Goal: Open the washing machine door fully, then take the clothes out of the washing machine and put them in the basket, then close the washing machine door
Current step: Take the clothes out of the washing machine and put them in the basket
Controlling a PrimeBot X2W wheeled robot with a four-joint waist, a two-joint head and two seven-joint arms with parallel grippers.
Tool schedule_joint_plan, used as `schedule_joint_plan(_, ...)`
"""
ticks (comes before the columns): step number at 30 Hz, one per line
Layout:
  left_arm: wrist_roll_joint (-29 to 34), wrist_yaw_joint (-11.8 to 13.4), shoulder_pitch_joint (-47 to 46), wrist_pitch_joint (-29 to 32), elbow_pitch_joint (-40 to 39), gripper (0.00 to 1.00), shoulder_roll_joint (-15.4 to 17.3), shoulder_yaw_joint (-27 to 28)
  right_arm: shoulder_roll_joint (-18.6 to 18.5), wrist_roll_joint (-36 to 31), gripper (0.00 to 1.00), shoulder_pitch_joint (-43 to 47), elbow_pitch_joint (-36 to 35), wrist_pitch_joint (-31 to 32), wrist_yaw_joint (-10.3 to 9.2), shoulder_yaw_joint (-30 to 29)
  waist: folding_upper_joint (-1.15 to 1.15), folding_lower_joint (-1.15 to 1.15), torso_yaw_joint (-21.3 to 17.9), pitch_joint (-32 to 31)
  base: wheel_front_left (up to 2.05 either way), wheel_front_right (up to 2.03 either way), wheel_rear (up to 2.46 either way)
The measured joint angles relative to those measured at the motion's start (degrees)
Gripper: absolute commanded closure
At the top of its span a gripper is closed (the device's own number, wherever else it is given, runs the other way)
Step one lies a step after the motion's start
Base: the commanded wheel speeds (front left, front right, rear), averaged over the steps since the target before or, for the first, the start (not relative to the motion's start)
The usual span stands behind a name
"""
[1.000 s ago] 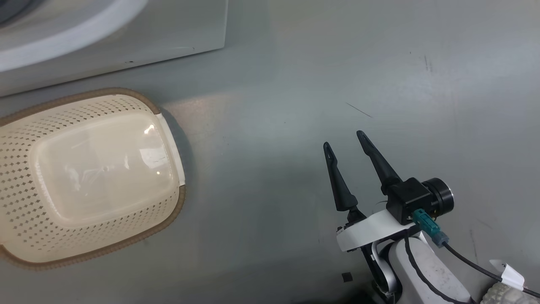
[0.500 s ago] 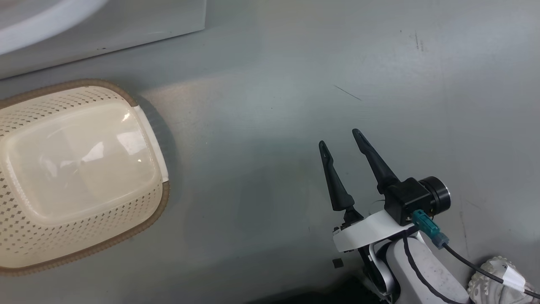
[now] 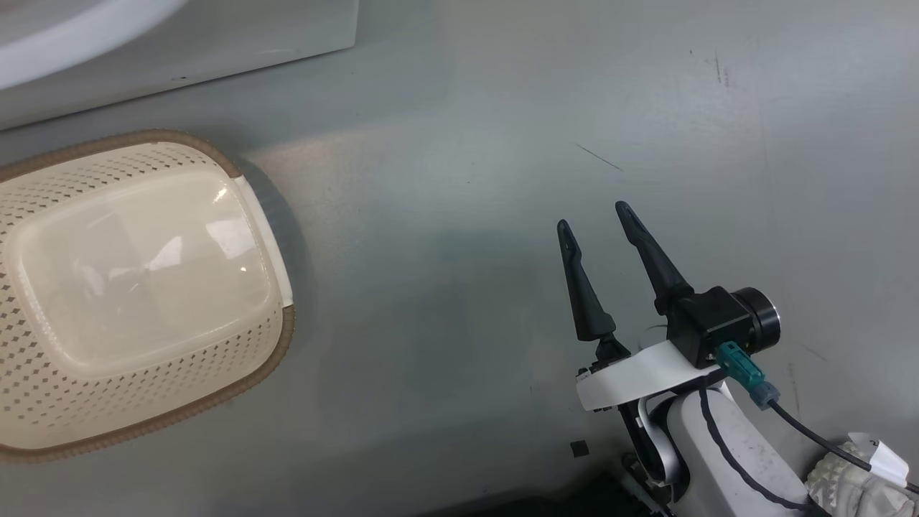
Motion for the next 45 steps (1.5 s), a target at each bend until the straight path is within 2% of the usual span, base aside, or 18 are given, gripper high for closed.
schedule_joint_plan(10, 0.16, 0.02, 1.84, -4.09, 3.72, 1.0, -3.97, -1.79, 0.0, -0.09, 0.0, -1.02, 1.36, 0.0, 0.0, -0.97, 0.0, 0.0, 1.82, -2.63, 0.0, 0.0, 0.0)
schedule_joint_plan(14, -0.19, 0.01, 2.3, -6.25, 3.16, 1.0, -6.55, -3.39, -0.02, -0.13, 0.0, -1.19, 2.33, 0.0, 0.0, -1.48, 0.0, 0.0, 2.64, -4.14, 0.0, 0.0, 0.0)
schedule_joint_plan(19, -1.12, 0.01, 2.78, -8.69, 3.13, 1.0, -8.29, -4.61, -0.03, -0.18, 0.0, -1.28, 3.6, 0.0, 0.0, -1.89, 0.0, 0.0, 3.72, -6.26, 0.0, 0.0, 0.0)
schedule_joint_plan(34, -4.38, 0.01, 8.32, -13.88, 4.05, 1.0, -11.33, -7.42, -0.05, -0.66, 0.0, -1.24, 6.84, 0.0, 0.0, -3.86, 0.0, 0.0, 6.98, -12.99, 0.0, 0.0, 0.0)
schedule_joint_plan(45, -5.35, 0.01, 12.98, -15.41, 4.3, 1.0, -13.19, -9.42, -0.07, -1.11, 0.0, -0.93, 8.89, 0.0, 0.0, -5.89, 0.0, 0.0, 9.38, -17.85, 0.0, 0.0, 0.0)
